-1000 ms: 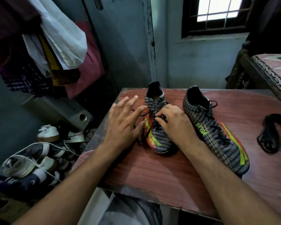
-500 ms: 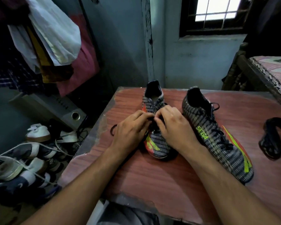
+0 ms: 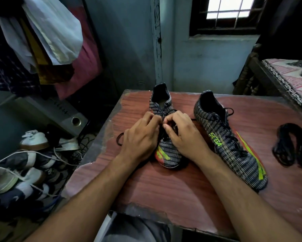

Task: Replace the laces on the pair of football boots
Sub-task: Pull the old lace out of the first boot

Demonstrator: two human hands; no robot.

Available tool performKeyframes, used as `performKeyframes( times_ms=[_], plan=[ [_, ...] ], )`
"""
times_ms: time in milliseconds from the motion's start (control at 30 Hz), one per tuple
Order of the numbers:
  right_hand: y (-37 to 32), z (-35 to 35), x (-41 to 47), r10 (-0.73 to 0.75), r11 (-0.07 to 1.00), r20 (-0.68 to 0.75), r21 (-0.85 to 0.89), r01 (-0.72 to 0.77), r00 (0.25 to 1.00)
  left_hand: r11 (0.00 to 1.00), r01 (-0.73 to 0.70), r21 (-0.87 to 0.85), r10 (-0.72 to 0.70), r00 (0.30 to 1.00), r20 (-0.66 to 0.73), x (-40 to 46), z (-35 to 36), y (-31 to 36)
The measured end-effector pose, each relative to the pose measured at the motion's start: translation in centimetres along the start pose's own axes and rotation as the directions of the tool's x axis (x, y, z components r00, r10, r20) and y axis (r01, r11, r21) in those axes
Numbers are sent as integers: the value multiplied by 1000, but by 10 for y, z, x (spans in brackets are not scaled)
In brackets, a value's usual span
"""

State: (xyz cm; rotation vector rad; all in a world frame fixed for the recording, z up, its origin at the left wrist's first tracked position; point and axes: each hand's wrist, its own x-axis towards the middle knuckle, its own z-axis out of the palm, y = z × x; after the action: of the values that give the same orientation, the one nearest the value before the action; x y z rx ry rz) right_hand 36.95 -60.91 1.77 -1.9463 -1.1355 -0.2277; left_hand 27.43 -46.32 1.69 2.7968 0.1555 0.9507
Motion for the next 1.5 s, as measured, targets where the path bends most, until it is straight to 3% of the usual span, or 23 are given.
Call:
performKeyframes(
  times_ms=[233, 433, 633, 833, 967, 1100, 1200, 1333, 1500],
  plan=[
    [-5, -3, -1, -31, 997, 12, -69, 31, 999, 996, -59, -70, 54, 996, -71, -4, -3, 5],
    [-9, 3, -2, -83, 993, -86, -90, 75, 993, 992, -45, -114, 35, 996, -86, -4, -3, 0],
    [-11, 1, -3, -86, 996, -165, 8, 89, 983, 992, -15, -122, 5, 997, -82, 0, -2, -4],
    [-8, 4, -2, -17, 999, -128, 32, 21, 992, 993, 27, -114, -26, 1000, 17, 1, -1, -3],
    [-4, 4, -1, -9, 1000, -89, 27, 11, 996, 987, -6, -161, -4, 998, -61, -2, -7, 1],
    [-7, 6, 5, -28, 994, -94, -107, 18, 995, 985, -77, -154, 63, 994, -94, -2, -6, 0],
    [-13, 6, 7, -78, 972, -106, -230, 52, 991, 989, -29, -148, 15, 996, -93, 0, -5, -1],
    [-18, 9, 0, -154, 936, -230, -346, 68, 961, 993, 33, -111, -34, 999, -5, 1, -3, -4],
    [-16, 9, -5, -145, 960, -257, -270, 73, 955, 994, -23, -109, 25, 1000, 14, 2, -4, -7]
  ],
)
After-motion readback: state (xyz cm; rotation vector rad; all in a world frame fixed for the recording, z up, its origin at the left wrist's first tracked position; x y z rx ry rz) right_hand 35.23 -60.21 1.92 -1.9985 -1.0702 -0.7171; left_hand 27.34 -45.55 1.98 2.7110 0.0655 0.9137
